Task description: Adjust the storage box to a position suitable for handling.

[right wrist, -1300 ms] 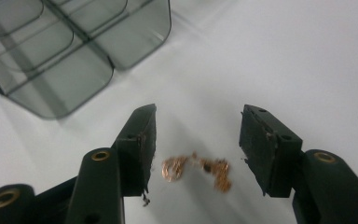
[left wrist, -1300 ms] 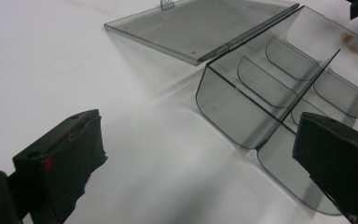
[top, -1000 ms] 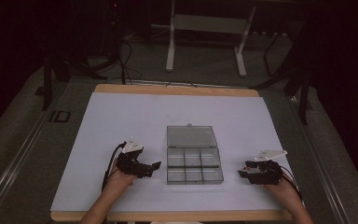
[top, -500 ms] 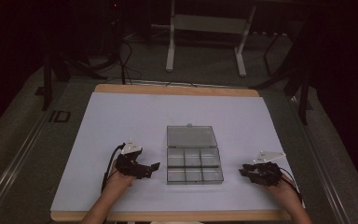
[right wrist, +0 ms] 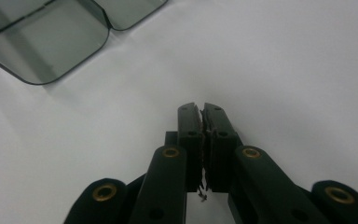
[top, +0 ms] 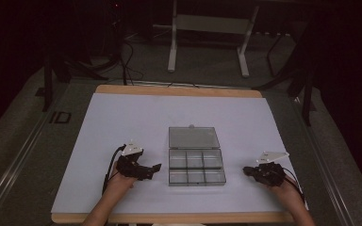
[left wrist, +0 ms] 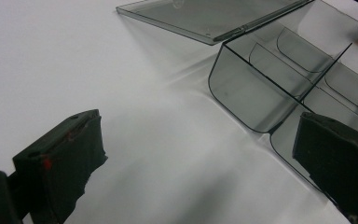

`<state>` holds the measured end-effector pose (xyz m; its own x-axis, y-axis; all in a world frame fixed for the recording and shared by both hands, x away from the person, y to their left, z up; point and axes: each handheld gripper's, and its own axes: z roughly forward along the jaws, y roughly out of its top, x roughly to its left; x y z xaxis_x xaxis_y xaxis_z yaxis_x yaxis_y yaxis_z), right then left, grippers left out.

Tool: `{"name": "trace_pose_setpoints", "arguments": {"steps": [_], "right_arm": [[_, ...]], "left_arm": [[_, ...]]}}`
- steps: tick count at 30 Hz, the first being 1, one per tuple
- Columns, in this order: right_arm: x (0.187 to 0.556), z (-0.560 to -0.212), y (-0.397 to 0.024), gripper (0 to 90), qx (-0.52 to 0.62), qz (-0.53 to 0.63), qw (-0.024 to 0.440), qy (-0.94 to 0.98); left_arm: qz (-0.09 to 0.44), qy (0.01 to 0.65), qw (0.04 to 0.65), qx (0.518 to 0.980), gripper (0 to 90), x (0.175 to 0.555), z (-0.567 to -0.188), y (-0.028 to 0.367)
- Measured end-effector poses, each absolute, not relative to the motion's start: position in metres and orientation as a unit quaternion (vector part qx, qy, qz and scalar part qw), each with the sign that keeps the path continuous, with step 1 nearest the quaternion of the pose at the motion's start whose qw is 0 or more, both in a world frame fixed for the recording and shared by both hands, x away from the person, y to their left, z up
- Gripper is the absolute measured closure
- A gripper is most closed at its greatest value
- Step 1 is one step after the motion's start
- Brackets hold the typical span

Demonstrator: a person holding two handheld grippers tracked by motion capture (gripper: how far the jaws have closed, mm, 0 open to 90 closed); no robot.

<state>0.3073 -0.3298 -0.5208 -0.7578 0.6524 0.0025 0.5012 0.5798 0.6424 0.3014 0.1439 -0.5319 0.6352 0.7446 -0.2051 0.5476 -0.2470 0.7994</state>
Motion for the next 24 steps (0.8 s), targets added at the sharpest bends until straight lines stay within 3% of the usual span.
{"name": "trace_pose_setpoints", "arguments": {"steps": [24], "right_arm": [[0.305, -0.467, -0.329, 87.1, 0.298, 0.367, 0.138, 0.870]], "left_arm": [[0.112, 0.413, 0.460, 0.778, 2.7, 0.300, -0.532, 0.147]]}}
